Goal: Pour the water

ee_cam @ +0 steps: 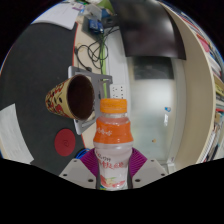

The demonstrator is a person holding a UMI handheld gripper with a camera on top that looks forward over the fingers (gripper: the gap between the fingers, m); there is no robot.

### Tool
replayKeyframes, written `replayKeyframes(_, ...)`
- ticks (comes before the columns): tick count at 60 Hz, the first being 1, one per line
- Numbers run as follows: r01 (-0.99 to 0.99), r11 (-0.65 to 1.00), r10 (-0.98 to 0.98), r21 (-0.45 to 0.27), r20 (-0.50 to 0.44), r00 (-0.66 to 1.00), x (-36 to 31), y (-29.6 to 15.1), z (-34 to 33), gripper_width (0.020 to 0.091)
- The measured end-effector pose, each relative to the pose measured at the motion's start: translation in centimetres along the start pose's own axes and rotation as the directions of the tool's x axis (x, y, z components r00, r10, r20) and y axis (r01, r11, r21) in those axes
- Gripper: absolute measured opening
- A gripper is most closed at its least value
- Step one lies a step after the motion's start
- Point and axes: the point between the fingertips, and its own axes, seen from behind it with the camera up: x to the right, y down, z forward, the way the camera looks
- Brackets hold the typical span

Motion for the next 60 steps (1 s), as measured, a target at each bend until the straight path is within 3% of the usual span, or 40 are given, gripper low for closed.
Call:
replayKeyframes(7, 0.182, 0.983, -0.182, -0.012, -0.011, 0.983, 0.6, -0.9, 1.0, 0.0357)
replayKeyframes(16, 0.413, 0.907, -0.416, -0.082, -0.030, 0.909, 1.9, -0.8, 1.6, 0.0363)
replayKeyframes(34, 0.486, 0.869, -0.489, -0.096, -0.014, 0.872, 1.9, -1.3, 2.1, 0.0364)
replayKeyframes(41, 0.336, 0.938, -0.337, -0.078, 0.012, 0.942, 1.5, -1.3, 1.5, 0.0365)
replayKeyframes(49, -0.099, 0.995, 0.099, -0.005, 0.042, 0.994, 2.0, -2.6, -0.7, 0.0367)
replayKeyframes(60, -0.657, 0.750, 0.653, 0.081, 0.072, 0.754, 3.7, -3.9, -2.7, 0.0364)
